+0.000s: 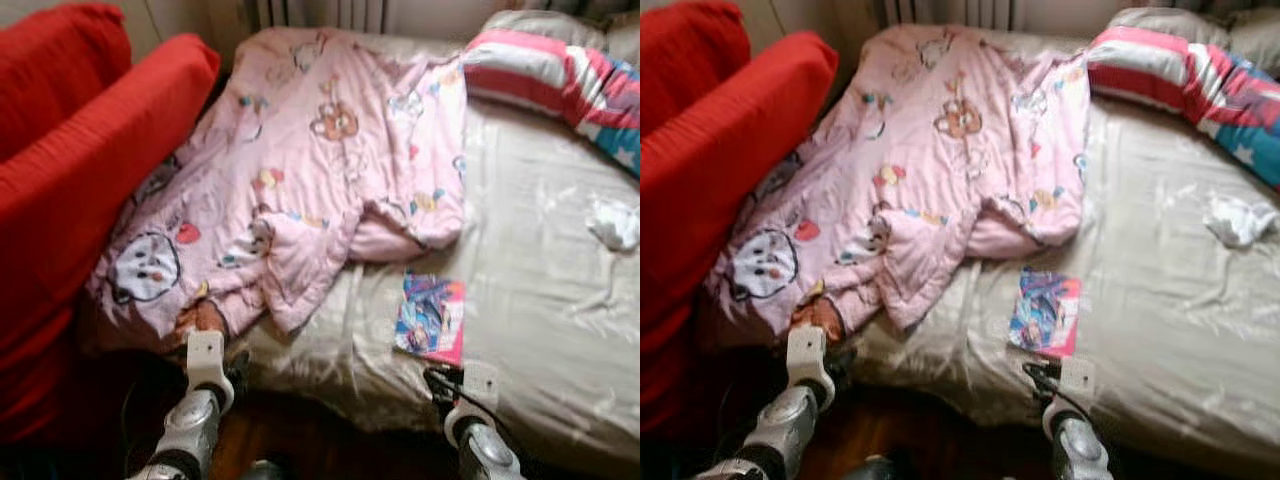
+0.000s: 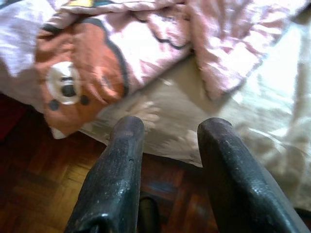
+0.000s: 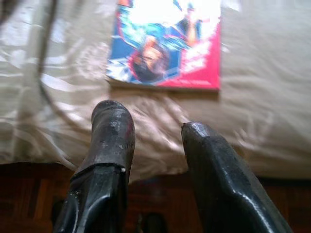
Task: Clean up the room
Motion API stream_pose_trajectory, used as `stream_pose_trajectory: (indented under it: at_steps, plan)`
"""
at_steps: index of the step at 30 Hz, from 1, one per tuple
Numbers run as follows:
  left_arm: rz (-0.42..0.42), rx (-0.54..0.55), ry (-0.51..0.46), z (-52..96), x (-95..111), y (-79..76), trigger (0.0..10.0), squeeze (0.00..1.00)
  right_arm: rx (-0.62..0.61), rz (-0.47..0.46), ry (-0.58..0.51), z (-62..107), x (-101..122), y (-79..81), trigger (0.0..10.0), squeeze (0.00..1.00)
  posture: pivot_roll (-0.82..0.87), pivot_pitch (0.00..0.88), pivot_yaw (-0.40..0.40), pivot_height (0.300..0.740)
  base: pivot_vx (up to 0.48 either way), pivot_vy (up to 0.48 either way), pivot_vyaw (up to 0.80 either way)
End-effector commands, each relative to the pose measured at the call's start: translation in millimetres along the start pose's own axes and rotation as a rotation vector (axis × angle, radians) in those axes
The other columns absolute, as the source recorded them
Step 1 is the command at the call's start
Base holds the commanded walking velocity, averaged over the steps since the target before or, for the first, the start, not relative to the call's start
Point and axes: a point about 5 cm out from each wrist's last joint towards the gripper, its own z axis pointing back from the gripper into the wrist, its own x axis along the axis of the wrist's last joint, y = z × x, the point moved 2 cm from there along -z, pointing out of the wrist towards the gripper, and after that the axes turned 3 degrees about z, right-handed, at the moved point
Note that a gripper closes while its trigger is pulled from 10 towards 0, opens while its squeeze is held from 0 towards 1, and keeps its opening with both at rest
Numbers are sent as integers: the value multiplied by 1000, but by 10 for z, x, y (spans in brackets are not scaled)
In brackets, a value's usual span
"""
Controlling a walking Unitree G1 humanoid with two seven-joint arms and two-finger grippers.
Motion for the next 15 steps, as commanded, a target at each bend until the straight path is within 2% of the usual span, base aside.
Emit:
stream_pose_trajectory:
  at_steps: [1,7,10,13,15]
  plan:
    - [4,13,6,13,-19,39,10000,0,0,-10,13,17,-56,12,10000,0,-59,202,20,740,274,0,0]
    - [5,10,0,8,-7,29,10000,0,-2,-15,13,11,-43,14,10000,0,-61,205,20,740,284,0,0]
    - [4,9,-1,7,-5,24,10000,0,0,-17,18,7,-42,20,10000,0,-59,205,20,740,286,0,-633]
    - [2,8,-6,0,15,19,10000,0,2,-16,13,5,-33,26,10000,0,-59,209,19,740,0,0,-731]
    - [5,5,-17,-6,40,14,10000,0,3,-13,5,5,-24,29,10000,0,-60,210,19,740,0,0,0]
